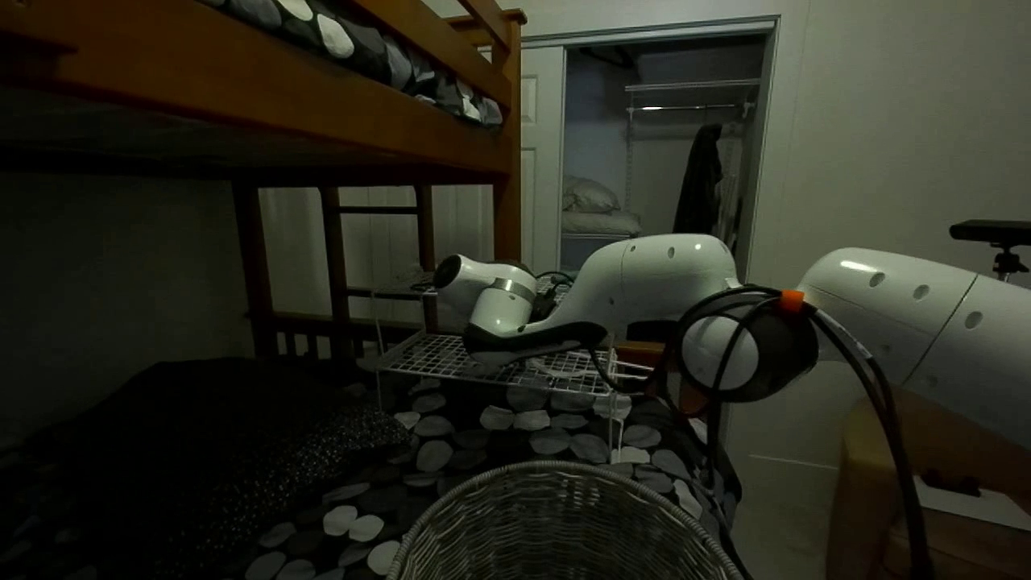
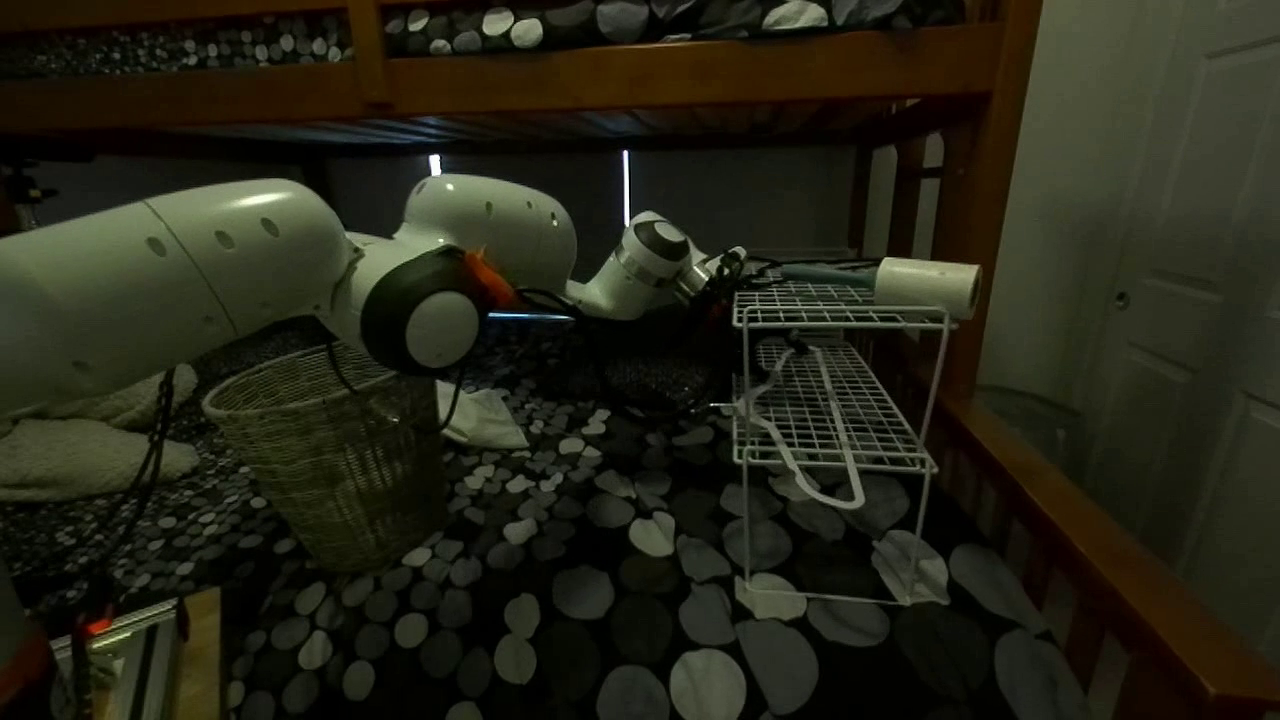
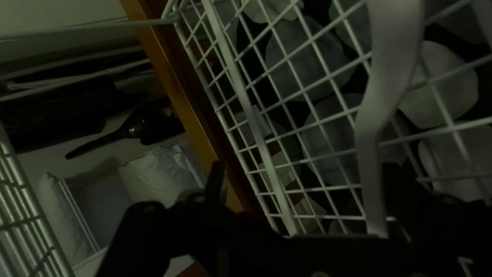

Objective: Take the hanger out of the basket

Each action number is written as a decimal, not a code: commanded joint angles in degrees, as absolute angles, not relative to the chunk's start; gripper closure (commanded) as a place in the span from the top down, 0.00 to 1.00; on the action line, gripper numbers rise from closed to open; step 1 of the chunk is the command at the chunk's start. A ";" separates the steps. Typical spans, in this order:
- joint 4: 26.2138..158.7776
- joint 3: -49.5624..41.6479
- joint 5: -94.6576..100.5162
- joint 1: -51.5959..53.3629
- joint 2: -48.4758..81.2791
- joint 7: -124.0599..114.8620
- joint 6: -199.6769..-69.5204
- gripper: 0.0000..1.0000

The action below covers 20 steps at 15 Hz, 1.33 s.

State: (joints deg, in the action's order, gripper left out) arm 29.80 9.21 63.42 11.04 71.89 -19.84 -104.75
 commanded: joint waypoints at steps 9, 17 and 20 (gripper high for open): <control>31.93 5.49 71.22 9.20 72.94 -2.34 -110.27 1.00; 35.96 -4.79 88.88 24.44 78.33 -16.45 -104.95 1.00; 36.61 -6.60 93.31 31.48 79.70 -19.19 -101.43 1.00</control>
